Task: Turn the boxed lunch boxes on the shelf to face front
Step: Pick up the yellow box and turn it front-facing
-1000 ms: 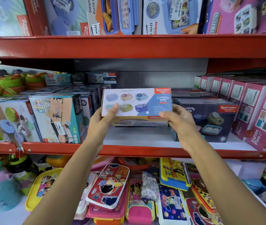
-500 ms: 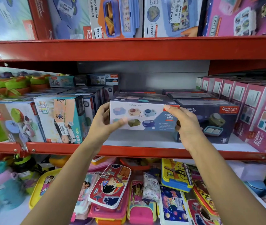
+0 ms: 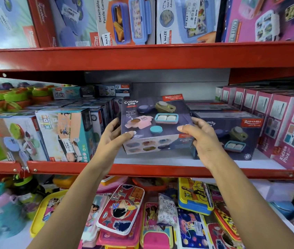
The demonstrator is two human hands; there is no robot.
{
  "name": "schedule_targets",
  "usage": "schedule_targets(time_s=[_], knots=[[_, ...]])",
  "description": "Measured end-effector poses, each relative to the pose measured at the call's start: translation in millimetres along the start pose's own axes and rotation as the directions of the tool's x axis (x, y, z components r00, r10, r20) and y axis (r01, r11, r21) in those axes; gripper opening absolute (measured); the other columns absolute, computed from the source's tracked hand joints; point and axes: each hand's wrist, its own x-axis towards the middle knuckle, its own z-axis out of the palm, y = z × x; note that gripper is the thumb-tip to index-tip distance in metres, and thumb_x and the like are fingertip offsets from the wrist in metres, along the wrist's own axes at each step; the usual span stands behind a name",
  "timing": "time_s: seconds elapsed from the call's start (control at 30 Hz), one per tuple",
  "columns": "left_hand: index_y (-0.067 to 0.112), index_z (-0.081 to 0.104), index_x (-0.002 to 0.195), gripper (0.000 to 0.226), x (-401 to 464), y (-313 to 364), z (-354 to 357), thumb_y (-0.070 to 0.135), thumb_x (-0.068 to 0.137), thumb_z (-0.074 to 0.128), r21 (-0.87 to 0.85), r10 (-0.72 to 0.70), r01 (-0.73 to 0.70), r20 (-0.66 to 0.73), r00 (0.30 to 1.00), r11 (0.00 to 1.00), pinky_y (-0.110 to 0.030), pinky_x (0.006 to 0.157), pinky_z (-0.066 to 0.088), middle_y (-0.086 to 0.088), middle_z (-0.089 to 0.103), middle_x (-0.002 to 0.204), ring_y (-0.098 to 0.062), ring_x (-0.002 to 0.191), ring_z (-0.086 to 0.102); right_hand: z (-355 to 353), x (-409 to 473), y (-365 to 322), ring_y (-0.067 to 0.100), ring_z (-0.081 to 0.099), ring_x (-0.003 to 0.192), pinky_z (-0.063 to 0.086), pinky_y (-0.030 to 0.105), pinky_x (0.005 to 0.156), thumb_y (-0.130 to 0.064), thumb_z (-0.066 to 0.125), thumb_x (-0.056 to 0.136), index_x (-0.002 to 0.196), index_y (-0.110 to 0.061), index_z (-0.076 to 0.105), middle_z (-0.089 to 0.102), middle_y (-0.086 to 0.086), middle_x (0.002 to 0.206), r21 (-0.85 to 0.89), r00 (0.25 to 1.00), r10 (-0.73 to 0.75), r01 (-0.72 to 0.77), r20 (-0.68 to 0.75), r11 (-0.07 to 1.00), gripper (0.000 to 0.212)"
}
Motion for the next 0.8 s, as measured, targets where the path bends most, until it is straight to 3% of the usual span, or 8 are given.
schedule_targets(time_s=[0.1, 0.27, 0.37, 0.47, 0.63, 0.8], knots=[[0.02, 0.037, 0.149, 0.091, -0.1, 0.8, -2.2, 0.005, 0.072, 0.083, 0.055, 0.048, -0.053, 0.085, 0.995, 0.997, -0.042, 0.105, 0.048, -0.001, 0.059, 0.141, -0.02, 0.129, 0.056, -0.8, 1.7, 2.5, 0.019, 0.069, 0.102, 0.056, 0.038, 0.088, -0.017, 0.082, 0.071, 0.112, -0.016, 0.064, 0.074, 0.003, 0.107, -0.039, 0.997, -0.018, 0.015, -0.071, 0.999, 0.045], [0.018, 0.034, 0.147, 0.09, -0.1, 1.9, -2.5, -0.019, 0.073, 0.071, 0.097, 0.121, -0.129, 0.081, 0.989, 0.987, -0.028, 0.099, 0.051, -0.005, 0.054, 0.144, -0.015, 0.128, 0.055, -0.2, 5.1, 4.5, 0.013, 0.07, 0.097, 0.058, 0.036, 0.084, -0.004, 0.078, 0.075, 0.104, -0.02, 0.062, 0.073, 0.002, 0.107, -0.115, 0.989, -0.1, 0.088, -0.111, 0.989, 0.037], [0.02, 0.032, 0.145, 0.091, 2.7, 2.1, -1.5, -0.021, 0.073, 0.071, 0.179, 0.151, -0.16, 0.06, 0.987, 0.971, -0.023, 0.095, 0.052, -0.003, 0.054, 0.143, -0.011, 0.125, 0.057, 0.3, 6.5, 10.1, 0.011, 0.069, 0.097, 0.058, 0.032, 0.081, 0.001, 0.079, 0.072, 0.104, -0.021, 0.06, 0.072, 0.001, 0.108, -0.172, 0.985, -0.129, 0.108, -0.112, 0.979, 0.043], [0.024, 0.03, 0.144, 0.094, 5.4, -2.4, 0.8, -0.021, 0.073, 0.072, 0.285, 0.169, -0.169, 0.025, 0.985, 0.943, -0.026, 0.098, 0.052, -0.004, 0.054, 0.142, -0.014, 0.126, 0.056, 2.7, 5.5, 19.4, 0.006, 0.067, 0.095, 0.057, 0.02, 0.076, 0.006, 0.078, 0.07, 0.107, -0.018, 0.059, 0.069, -0.002, 0.106, -0.232, 0.979, -0.173, 0.144, -0.11, 0.962, 0.048], [0.016, 0.025, 0.148, 0.087, 11.7, -17.4, 5.7, -0.013, 0.078, 0.068, 0.63, 0.276, -0.179, -0.059, 0.959, 0.756, -0.043, 0.094, 0.054, -0.01, 0.067, 0.123, -0.027, 0.109, 0.067, 7.8, 12.1, 42.6, 0.013, 0.068, 0.092, 0.057, 0.025, 0.072, 0.005, 0.082, 0.065, 0.102, -0.017, 0.057, 0.068, 0.0, 0.103, -0.388, 0.968, -0.206, 0.138, -0.14, 0.911, 0.049], [0.011, 0.026, 0.147, 0.081, 17.9, -34.1, 5.5, -0.009, 0.081, 0.069, 0.721, 0.25, -0.134, -0.056, 0.967, 0.68, -0.044, 0.086, 0.055, -0.016, 0.068, 0.12, -0.034, 0.105, 0.067, 7.3, 18.3, 63.7, 0.01, 0.066, 0.078, 0.052, 0.019, 0.057, 0.001, 0.084, 0.065, 0.096, -0.013, 0.055, 0.068, 0.001, 0.094, -0.492, 0.967, -0.185, 0.078, -0.173, 0.867, 0.044]])
